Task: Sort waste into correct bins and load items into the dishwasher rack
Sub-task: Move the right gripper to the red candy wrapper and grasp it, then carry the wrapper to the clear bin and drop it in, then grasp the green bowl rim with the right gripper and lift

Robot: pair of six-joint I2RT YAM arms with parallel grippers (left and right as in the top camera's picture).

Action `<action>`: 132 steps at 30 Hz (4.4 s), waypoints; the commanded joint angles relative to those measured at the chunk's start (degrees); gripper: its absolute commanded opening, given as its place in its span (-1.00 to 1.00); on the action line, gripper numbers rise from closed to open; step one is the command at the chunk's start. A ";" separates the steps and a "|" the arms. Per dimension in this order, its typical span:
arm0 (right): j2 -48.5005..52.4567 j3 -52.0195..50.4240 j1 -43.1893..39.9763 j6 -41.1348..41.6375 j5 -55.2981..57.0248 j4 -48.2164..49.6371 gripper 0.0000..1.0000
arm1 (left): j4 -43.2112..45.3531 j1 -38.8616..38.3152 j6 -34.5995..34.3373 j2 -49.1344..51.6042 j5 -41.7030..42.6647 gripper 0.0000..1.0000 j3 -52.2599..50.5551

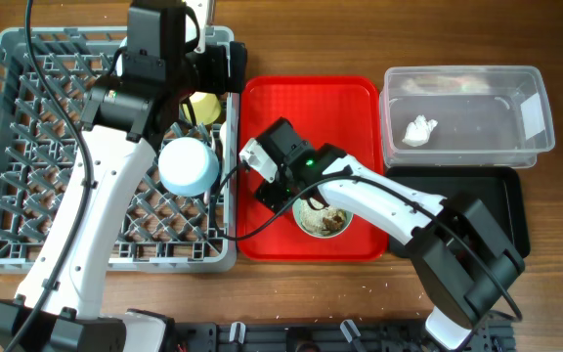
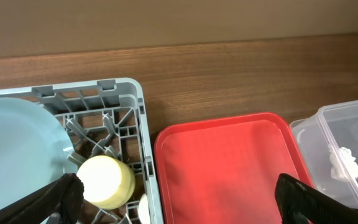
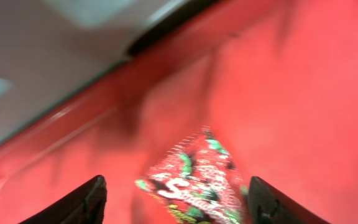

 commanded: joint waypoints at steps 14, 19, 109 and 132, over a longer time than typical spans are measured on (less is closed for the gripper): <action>1.25 -3.56 -0.09 0.48 -9.40 -0.87 -0.91 | 0.13 0.04 -0.74 0.00 0.90 1.00 0.13; 1.25 -3.72 -0.09 3.63 -5.14 2.71 -0.88 | 0.11 0.04 -0.76 0.00 0.90 1.00 0.13; -9.66 7.85 -43.98 13.62 18.40 -8.26 0.99 | 0.13 0.04 -0.76 0.00 0.90 1.00 0.13; -33.14 8.90 -42.77 22.77 -40.63 -28.44 -0.01 | 0.11 0.04 -0.76 0.00 0.90 1.00 0.13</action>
